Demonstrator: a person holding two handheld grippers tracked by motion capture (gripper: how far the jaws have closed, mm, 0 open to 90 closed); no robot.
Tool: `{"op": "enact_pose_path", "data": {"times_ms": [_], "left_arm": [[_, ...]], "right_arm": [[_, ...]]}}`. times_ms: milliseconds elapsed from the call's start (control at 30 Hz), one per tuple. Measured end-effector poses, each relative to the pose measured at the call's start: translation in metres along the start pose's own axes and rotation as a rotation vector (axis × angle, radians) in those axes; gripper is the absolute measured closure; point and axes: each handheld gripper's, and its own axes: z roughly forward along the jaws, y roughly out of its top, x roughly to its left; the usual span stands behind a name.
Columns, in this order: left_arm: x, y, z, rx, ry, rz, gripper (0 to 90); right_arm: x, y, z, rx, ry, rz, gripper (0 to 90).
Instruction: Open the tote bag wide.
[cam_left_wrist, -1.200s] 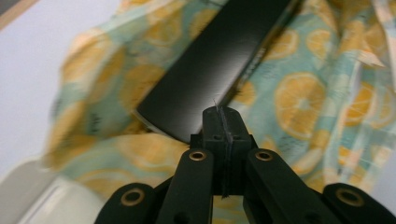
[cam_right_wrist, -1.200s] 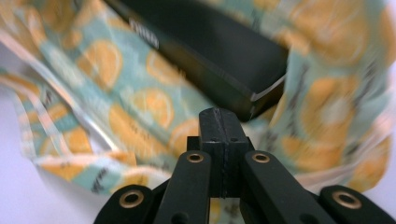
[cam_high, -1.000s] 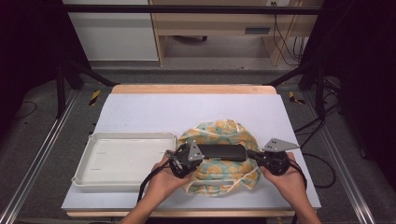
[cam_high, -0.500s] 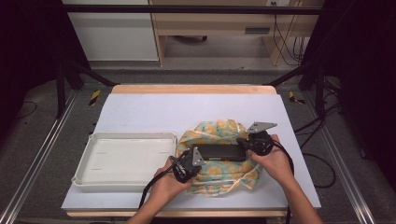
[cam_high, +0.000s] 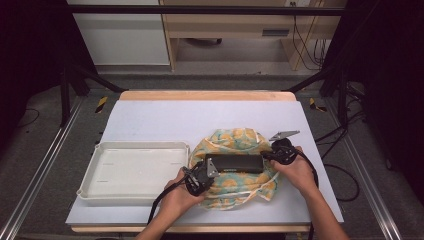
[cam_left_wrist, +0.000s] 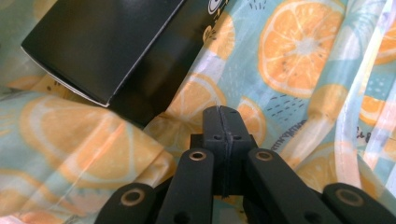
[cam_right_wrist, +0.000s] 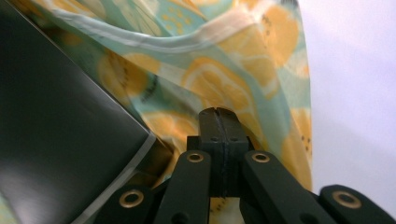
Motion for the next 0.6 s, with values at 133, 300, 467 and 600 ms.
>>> {"op": "enact_pose_path", "data": {"times_ms": [133,300,467,600], "left_arm": [[0.000,0.000,-0.001,0.018,0.001,0.008,90.0],[0.004,0.000,-0.002,0.044,-0.005,0.016,90.0],[0.005,-0.002,-0.004,0.052,-0.009,0.024,90.0],[0.005,-0.002,-0.004,0.048,-0.014,0.020,90.0]], "right_arm": [[-0.003,-0.006,0.001,0.001,0.005,0.005,90.0],[0.000,-0.010,-0.002,0.003,0.007,0.003,90.0],[0.004,-0.015,-0.006,0.001,0.012,0.016,90.0],[0.005,-0.017,-0.006,-0.006,0.004,0.007,90.0]]}}
